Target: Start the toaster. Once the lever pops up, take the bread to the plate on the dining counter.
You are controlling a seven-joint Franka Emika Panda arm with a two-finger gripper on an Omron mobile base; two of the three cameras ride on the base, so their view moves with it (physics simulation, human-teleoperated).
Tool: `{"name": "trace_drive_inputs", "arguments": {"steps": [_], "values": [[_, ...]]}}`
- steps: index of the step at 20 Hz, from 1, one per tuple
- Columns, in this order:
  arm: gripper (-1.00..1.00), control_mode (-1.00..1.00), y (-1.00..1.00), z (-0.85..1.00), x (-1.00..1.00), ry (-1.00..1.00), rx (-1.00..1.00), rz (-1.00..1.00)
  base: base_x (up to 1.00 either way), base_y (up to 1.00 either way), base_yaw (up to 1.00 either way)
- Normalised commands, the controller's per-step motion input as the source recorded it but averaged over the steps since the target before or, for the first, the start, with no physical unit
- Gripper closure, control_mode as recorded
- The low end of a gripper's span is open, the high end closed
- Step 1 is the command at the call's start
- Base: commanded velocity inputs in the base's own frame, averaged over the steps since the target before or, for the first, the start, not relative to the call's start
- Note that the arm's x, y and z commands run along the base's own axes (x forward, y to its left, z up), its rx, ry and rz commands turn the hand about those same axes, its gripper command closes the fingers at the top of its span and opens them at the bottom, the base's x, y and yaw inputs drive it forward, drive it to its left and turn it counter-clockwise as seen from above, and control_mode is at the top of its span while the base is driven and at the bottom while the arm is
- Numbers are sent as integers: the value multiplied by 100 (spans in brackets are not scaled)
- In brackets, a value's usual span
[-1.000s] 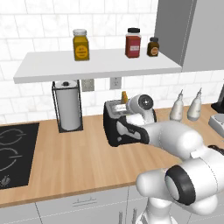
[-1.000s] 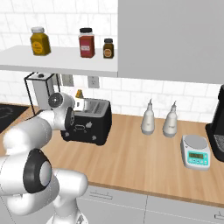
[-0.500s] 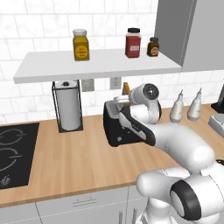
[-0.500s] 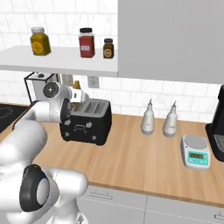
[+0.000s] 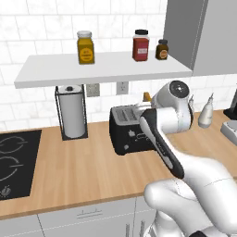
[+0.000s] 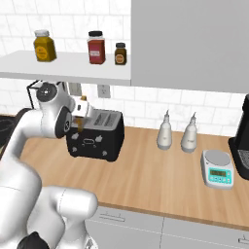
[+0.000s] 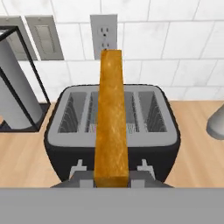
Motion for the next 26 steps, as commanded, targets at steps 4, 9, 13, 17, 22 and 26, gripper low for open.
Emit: {"name": "trace_drive_inputs", "arguments": {"steps": [4, 9, 13, 17, 22, 26], "values": [[100, -100, -27, 12, -100, 8, 0, -2, 0, 0, 0], [100, -100, 0, 1, -100, 11, 0, -1, 0, 0, 0], [100, -100, 1, 11, -96, 9, 0, 0, 0, 0, 0], [100, -100, -18, 24, -59, 3, 0, 0, 0, 0, 0], [100, -100, -4, 21, -33, 0, 0, 0, 0, 0, 0], [100, 100, 0, 2, -13, 0, 0, 0, -9, 0, 0]]}}
